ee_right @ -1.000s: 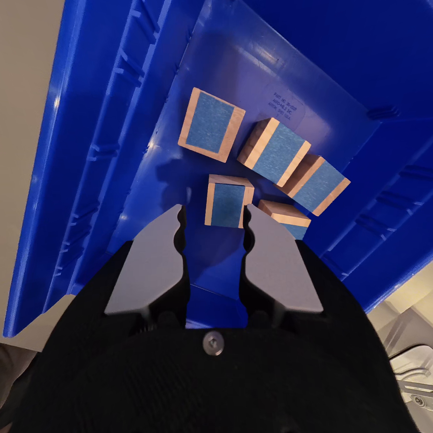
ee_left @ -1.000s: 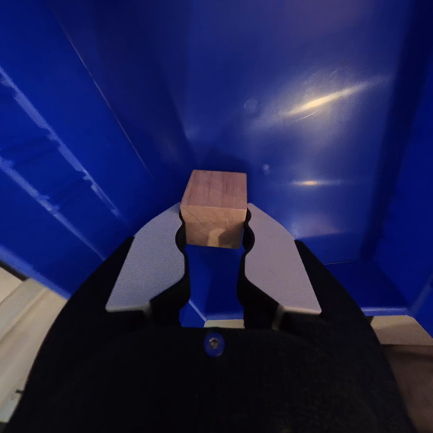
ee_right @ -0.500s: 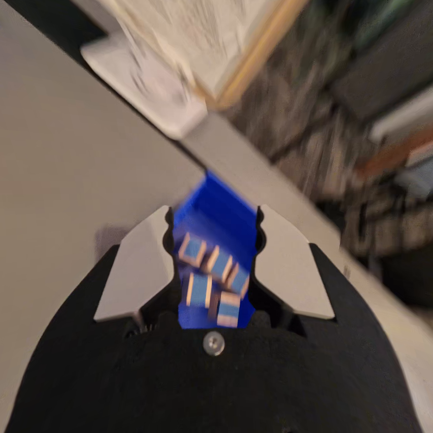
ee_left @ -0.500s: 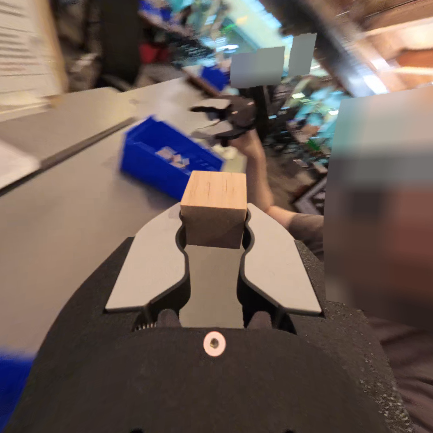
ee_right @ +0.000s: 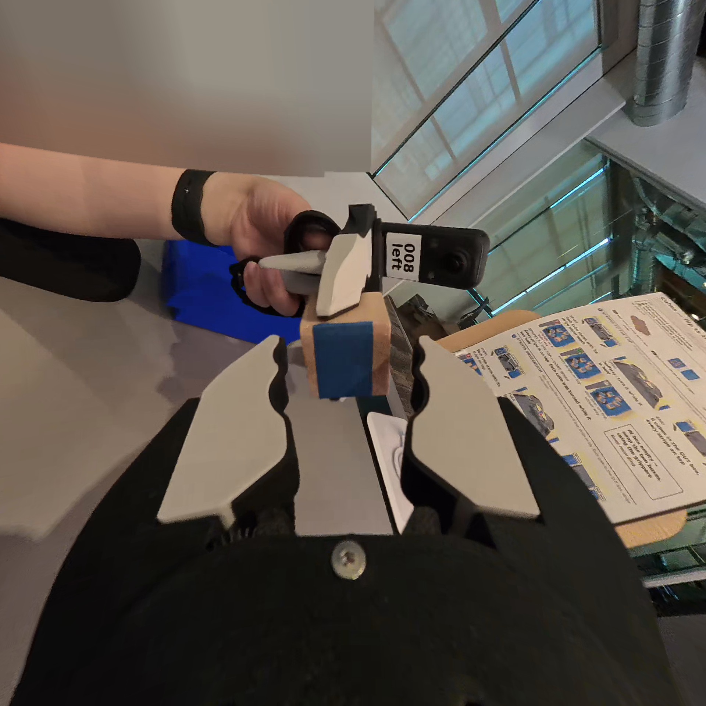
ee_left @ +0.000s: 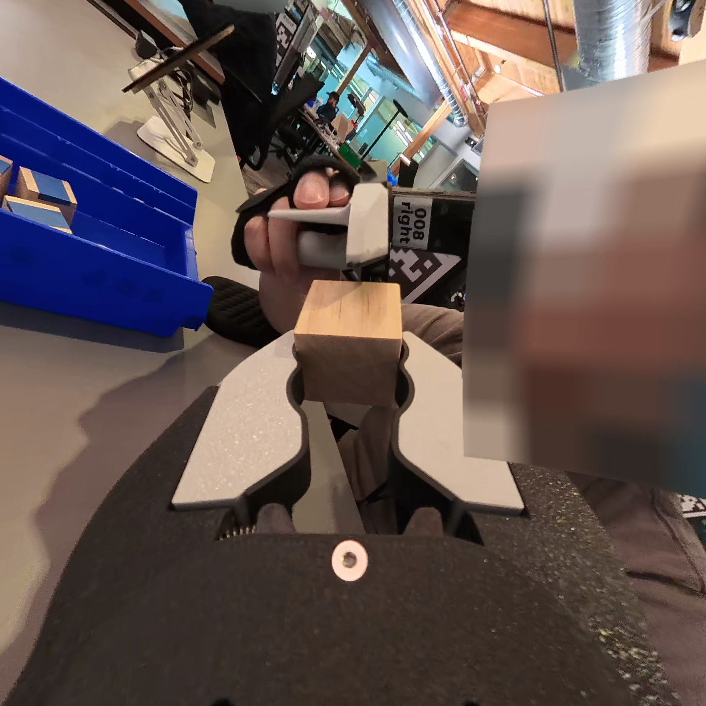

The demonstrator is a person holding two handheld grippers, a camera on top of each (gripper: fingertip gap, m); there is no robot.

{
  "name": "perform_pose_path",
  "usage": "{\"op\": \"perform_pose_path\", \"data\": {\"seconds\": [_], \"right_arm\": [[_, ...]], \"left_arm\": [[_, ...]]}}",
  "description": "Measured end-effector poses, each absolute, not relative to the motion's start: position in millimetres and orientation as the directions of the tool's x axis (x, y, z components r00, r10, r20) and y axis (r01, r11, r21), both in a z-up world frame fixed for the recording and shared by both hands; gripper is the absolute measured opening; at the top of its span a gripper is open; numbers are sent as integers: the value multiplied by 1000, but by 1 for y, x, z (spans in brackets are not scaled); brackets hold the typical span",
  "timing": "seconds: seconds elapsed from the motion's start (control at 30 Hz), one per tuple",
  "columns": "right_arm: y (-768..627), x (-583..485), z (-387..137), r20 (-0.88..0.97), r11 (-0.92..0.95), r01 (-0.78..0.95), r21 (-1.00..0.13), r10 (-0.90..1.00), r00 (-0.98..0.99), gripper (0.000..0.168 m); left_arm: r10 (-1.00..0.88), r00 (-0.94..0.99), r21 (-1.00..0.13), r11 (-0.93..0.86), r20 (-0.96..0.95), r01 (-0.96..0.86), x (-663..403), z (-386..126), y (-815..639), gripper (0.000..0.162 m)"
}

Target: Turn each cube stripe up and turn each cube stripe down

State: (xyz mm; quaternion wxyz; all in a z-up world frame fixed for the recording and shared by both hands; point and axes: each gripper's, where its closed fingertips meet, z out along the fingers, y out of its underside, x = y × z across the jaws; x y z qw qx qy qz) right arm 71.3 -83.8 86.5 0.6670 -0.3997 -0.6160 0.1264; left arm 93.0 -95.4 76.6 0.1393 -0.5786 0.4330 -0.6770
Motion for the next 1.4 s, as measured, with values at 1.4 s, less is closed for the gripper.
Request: {"op": "perform_pose_path", "data": {"seconds": [1.4], "right_arm": [[43, 314, -100, 24, -420, 825, -378, 886, 462, 60]], "left_arm": [[-965, 233, -969, -165, 120, -183, 5, 115, -44, 30]]}}
